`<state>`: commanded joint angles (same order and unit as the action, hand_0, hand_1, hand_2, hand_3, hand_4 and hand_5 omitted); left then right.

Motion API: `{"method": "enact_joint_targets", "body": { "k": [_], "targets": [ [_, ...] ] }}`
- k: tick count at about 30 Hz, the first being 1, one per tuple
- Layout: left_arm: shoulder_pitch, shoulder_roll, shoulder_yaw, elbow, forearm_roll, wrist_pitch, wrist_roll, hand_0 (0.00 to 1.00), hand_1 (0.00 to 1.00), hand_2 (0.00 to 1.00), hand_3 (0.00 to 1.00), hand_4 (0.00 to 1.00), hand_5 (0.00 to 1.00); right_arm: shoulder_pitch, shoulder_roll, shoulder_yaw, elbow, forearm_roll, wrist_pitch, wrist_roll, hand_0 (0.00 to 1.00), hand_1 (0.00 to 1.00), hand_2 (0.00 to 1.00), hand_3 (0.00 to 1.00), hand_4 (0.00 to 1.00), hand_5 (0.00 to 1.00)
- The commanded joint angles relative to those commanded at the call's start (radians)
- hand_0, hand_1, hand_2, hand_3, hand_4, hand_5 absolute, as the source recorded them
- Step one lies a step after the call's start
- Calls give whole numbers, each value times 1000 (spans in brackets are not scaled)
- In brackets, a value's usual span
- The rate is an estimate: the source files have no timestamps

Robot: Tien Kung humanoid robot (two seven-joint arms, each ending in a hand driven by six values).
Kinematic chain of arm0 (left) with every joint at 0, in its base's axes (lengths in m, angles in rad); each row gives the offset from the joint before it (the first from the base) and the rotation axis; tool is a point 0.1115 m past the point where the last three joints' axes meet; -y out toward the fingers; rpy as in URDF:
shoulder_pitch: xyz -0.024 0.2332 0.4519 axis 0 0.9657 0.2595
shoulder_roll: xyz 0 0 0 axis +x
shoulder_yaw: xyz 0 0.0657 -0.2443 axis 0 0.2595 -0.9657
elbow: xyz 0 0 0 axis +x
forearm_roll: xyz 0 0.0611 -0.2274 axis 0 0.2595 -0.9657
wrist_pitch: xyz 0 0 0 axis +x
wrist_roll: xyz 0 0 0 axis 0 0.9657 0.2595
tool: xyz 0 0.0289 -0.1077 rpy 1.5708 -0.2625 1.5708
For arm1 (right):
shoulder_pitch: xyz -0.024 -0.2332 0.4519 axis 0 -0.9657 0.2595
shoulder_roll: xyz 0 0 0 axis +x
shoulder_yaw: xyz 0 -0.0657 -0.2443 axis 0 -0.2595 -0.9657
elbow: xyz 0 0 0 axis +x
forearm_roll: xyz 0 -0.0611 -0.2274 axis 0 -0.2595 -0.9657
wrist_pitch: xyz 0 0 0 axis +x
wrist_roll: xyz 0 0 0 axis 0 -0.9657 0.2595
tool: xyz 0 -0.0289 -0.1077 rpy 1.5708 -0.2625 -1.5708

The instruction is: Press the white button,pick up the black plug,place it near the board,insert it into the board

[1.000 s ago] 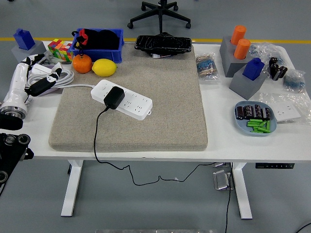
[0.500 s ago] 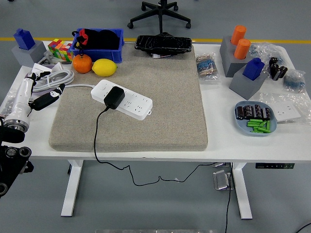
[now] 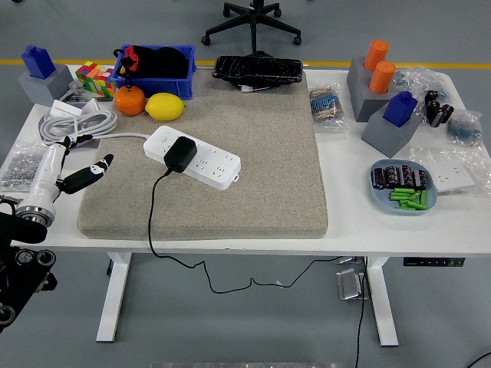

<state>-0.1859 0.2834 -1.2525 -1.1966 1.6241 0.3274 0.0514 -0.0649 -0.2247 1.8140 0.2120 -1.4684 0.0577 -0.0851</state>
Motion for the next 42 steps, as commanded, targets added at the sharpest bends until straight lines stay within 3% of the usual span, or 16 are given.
{"method": "enact_joint_targets", "body": {
  "k": [11,20,30,31,36,37,42],
  "targets": [
    [16,-9,-1,0,4,0,0,906,913,866,776,800,418,-31,-15,-21,2,19,9,-5,866,741,700,725,870,684],
    [-44,24,61,27,33,-22,5,920,923,873,788,799,431,-34,-22,-12,1,20,14,-5,866,742,700,724,869,688],
    [-73,30,46,22,29,-27,-43,950,952,890,834,817,471,-22,-29,-21,-4,23,20,-7,867,743,700,724,869,692],
    [-76,30,42,20,29,-30,-48,982,983,935,880,854,594,-18,-30,-25,-5,26,21,-7,866,743,702,725,869,693],
    [-86,30,27,13,25,-39,-75,982,983,935,880,854,594,-2,-41,-48,-6,41,22,-6,866,743,702,725,869,693],
    [-87,30,24,11,22,-40,-80,998,998,985,937,883,781,1,-42,-52,-6,44,22,-6,865,744,702,724,870,694],
    [-86,29,13,0,14,-36,-96,998,998,985,937,883,781,10,-49,-58,-8,47,23,-5,865,744,702,724,870,694]
  ]
}}
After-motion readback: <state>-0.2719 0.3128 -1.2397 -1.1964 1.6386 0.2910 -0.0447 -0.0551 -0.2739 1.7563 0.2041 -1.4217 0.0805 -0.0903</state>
